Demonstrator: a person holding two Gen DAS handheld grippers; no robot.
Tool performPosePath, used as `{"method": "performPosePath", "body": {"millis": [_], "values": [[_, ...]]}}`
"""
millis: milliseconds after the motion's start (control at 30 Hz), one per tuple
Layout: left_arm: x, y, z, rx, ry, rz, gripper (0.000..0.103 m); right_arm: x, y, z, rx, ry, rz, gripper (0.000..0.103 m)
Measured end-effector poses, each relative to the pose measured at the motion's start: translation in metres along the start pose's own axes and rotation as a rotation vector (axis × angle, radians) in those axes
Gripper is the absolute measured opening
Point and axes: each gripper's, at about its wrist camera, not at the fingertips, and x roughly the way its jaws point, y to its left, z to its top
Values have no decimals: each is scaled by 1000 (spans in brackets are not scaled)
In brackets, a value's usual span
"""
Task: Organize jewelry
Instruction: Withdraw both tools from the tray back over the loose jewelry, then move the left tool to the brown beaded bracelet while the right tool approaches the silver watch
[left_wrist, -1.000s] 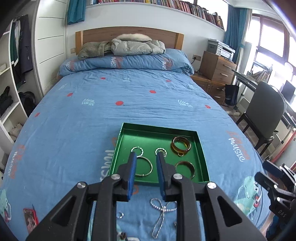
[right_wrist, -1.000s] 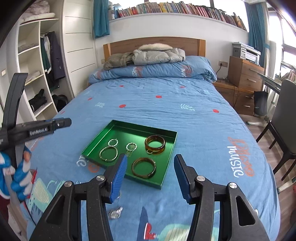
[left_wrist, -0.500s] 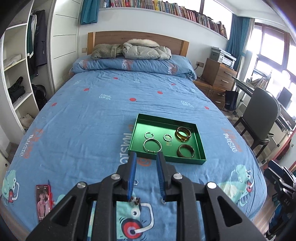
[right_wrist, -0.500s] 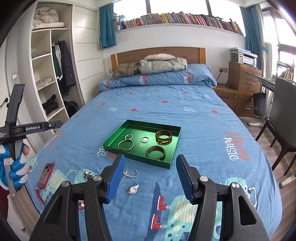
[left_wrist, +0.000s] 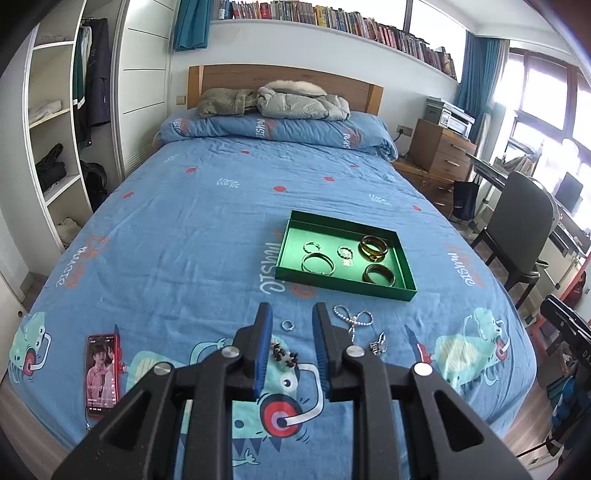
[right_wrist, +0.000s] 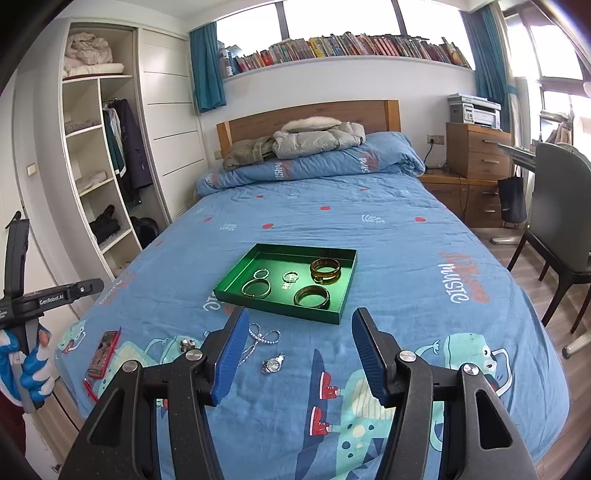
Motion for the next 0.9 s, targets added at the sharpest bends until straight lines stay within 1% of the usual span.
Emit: {"method": "performPosePath", "body": {"millis": [233,467,533,567,600,733,900], "values": [[4,9,-23,-17,15,14,21,5,3,-15,-3,16,-18,58],[21,14,-40,-20,41,38,21,17,2,-28,24,38,-36,59],[27,14,-44,-23,51,40,25,23,3,-30,24,47,-42,59],[31,15,-46,-27,55,38,34,26,3,-31,21,51,-44,59],[34,16,-47,-29,57,37,38,30,5,-32,18,56,-46,59],[50,20,-55,-32,81,38,38,45,9,-37,6,84,-55,61],[72,28,-65,-50,125,30,38,68,12,-45,5,127,-51,61]]}}
